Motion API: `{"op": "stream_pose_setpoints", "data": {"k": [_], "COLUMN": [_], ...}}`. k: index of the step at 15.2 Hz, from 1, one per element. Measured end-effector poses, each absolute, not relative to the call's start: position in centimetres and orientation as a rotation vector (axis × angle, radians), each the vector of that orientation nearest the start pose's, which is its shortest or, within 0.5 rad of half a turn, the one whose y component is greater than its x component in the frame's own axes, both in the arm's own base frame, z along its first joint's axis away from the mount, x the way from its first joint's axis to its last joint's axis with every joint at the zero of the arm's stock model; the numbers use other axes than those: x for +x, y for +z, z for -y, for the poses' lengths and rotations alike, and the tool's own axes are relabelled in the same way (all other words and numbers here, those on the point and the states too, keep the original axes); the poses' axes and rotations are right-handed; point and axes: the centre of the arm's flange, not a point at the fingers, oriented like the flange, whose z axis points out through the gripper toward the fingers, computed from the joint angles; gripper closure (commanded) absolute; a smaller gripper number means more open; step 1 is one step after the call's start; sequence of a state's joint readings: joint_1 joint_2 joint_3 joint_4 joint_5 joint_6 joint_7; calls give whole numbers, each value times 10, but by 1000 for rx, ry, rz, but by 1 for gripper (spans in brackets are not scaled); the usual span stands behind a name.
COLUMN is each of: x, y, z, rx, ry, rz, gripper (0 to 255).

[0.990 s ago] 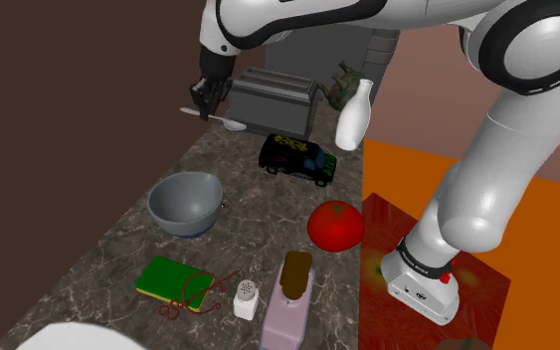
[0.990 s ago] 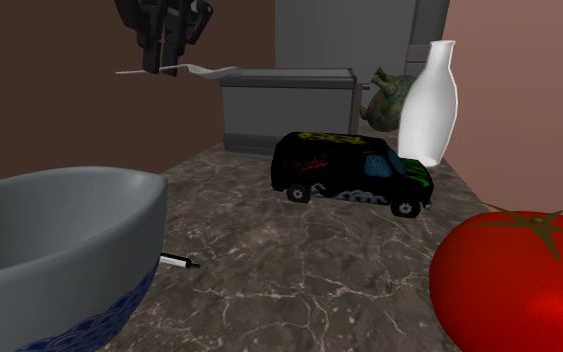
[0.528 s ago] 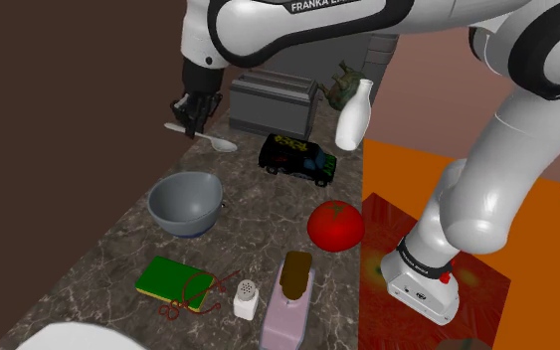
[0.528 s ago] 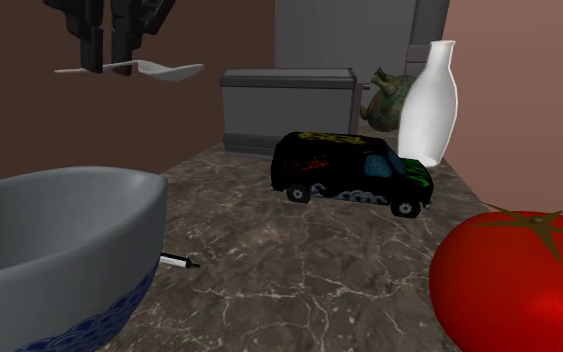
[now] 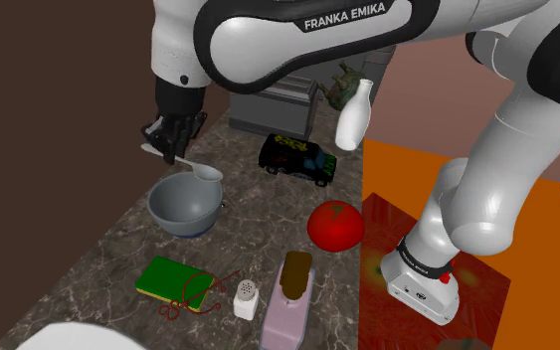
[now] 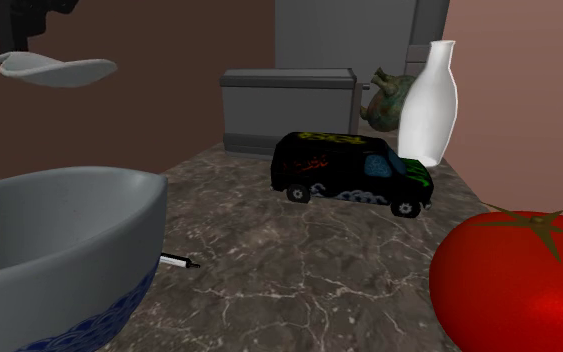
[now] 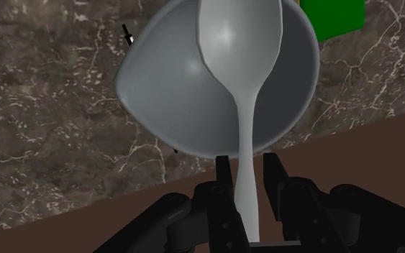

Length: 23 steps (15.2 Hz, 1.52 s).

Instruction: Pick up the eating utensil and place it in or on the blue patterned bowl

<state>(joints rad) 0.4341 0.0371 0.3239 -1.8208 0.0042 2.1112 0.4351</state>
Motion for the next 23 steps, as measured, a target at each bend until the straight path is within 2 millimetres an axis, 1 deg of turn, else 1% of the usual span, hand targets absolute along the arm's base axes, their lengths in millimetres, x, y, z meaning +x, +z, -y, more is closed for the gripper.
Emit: {"op": "stream_pose_setpoints", "data": {"k": [3, 13, 14, 16, 21, 22, 23], "x": [431, 431, 430, 431, 431, 431, 431], "y": [522, 471, 462, 457, 455, 455, 455], "z": [-411, -412, -411, -412, -412, -412, -412], "rx": [-2933, -2933, -2933, -2933, -2933, -2933, -2933], "ry": [-302, -301, -301, -301, -302, -302, -302], "rz": [471, 470, 470, 470, 470, 470, 470], "gripper": [255, 255, 255, 255, 255, 0, 0]}}
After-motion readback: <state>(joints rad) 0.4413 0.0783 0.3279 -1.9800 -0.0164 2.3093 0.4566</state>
